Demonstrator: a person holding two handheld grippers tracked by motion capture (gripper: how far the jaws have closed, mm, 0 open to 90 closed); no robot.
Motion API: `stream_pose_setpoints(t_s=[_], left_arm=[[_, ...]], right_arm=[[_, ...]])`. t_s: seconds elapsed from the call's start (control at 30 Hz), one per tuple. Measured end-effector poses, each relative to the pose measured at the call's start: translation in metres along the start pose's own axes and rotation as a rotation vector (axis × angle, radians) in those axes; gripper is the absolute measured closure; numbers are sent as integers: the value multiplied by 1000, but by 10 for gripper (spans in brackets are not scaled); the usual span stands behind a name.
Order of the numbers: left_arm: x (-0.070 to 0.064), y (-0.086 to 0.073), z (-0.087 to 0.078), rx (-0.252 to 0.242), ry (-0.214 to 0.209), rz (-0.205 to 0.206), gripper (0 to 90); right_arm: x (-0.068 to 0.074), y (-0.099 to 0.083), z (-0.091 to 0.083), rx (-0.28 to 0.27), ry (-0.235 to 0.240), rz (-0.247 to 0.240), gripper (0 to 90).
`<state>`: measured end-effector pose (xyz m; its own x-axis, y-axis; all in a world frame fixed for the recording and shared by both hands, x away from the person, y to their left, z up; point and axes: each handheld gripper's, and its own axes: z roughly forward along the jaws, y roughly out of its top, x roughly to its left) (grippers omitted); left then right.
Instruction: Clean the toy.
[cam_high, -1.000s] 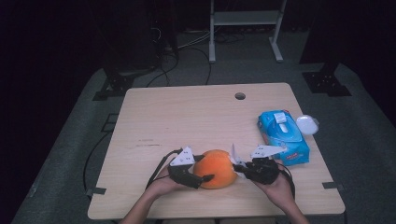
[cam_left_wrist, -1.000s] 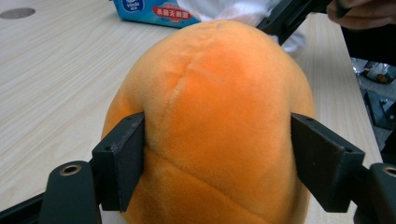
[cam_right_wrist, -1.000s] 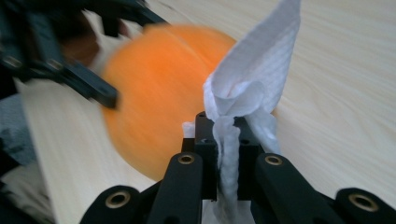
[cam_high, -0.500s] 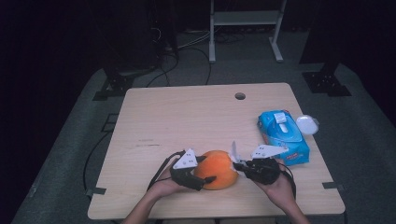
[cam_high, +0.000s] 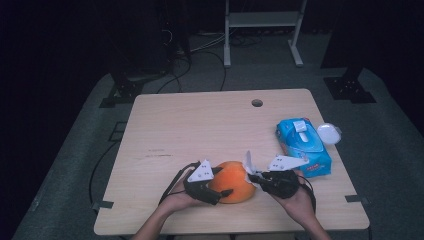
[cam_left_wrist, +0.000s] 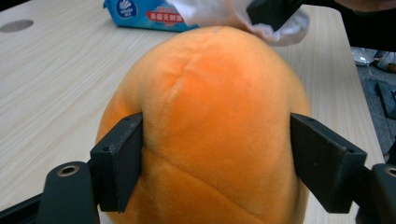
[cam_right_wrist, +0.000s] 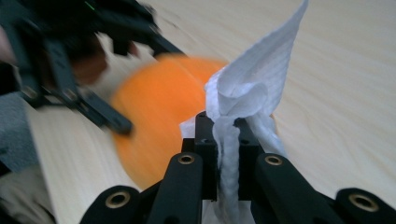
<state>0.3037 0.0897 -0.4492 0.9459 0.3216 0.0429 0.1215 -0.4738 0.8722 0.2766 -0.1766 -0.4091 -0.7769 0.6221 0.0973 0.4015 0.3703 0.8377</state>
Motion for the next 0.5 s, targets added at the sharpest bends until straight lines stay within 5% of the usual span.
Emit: stream_pose_setpoints(t_s=[0.1, 0.2, 0.27, 0.3, 0.4, 0.43, 0.5], left_arm=[[0, 0, 0, -5, -2, 3, 219], [0, 1, -1, -8, -8, -6, 201], [3, 3, -4, -18, -18, -30, 156], [8, 5, -9, -47, -30, -83, 152], [13, 4, -13, -39, -20, -121, 117], [17, 0, -13, -30, -42, -163, 135], [16, -2, -11, -27, -45, -162, 184]], right_arm=[[8, 3, 7, 6, -2, -49, 819], [6, -1, 10, 25, 0, -46, 840], [4, -3, 9, 36, 0, -37, 850], [3, -6, 7, 47, -8, -41, 851], [1, -9, 6, 53, -11, -32, 852], [-2, -11, 3, 57, -12, -17, 852], [-3, -10, 2, 55, -16, -17, 852]])
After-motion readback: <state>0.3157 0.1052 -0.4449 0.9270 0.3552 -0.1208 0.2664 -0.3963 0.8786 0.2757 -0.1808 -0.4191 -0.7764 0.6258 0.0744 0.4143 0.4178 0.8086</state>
